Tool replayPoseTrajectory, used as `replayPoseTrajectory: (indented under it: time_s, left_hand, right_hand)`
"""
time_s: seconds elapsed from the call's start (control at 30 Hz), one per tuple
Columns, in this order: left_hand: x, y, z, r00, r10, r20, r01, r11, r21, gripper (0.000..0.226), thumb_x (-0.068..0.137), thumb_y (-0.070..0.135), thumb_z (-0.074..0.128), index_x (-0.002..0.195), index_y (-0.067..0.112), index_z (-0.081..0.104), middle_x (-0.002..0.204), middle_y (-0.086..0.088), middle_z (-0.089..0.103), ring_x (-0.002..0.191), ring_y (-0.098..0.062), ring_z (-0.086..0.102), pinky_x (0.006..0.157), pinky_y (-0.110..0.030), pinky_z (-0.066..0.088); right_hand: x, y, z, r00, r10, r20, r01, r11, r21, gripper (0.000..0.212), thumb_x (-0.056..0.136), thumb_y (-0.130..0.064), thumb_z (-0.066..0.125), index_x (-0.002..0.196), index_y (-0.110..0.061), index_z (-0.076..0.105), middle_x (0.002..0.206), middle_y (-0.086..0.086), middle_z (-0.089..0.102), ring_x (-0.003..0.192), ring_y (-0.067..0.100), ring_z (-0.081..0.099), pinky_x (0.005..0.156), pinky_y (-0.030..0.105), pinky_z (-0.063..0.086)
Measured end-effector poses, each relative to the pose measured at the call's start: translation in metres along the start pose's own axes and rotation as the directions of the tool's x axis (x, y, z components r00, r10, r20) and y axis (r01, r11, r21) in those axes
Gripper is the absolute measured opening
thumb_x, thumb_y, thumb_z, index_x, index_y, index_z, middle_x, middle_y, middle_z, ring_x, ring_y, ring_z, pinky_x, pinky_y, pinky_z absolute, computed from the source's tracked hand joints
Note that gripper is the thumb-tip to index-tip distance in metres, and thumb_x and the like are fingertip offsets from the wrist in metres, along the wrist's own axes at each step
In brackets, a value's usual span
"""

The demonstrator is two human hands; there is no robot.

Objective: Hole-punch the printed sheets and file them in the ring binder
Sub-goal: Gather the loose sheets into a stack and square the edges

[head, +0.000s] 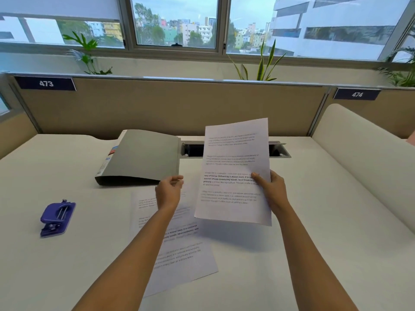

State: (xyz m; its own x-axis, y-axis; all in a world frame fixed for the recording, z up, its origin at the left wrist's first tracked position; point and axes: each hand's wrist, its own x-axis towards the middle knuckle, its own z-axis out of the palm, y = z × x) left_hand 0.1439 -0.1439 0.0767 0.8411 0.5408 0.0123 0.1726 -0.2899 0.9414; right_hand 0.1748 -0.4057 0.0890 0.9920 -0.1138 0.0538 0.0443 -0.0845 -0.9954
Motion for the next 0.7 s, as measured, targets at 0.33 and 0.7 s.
replayPoseTrajectory:
  time_s: [0.33, 0.7]
  left_hand:
    - [-0.024, -0.052, -0.046, 0.932, -0.295, -0.211, 0.363, 0.766, 0.531, 0.079, 0.074, 0.033, 0.077, 0.131, -0.001, 0.036, 0.138, -0.021, 0.037, 0.126, -0.034, 0.039, 0.103, -0.041, 0.037]
    - [-0.025, -0.050, -0.066, 0.846, -0.486, -0.218, 0.526, 0.697, 0.488, 0.087, 0.065, 0.033, 0.084, 0.127, -0.005, 0.037, 0.136, -0.022, 0.038, 0.125, -0.032, 0.039, 0.104, -0.038, 0.035]
  right_hand:
    - [-0.019, 0.007, 0.002, 0.999, 0.037, 0.018, -0.037, 0.999, 0.005, 0.030, 0.082, -0.026, 0.071, 0.109, -0.016, 0.061, 0.109, 0.009, 0.069, 0.090, 0.031, 0.069, 0.081, 0.048, 0.057]
    - [-0.035, 0.008, 0.006, 0.998, 0.009, 0.059, -0.010, 1.000, 0.019, 0.035, 0.083, -0.025, 0.070, 0.114, -0.012, 0.063, 0.106, 0.008, 0.071, 0.086, 0.028, 0.070, 0.077, 0.043, 0.059]
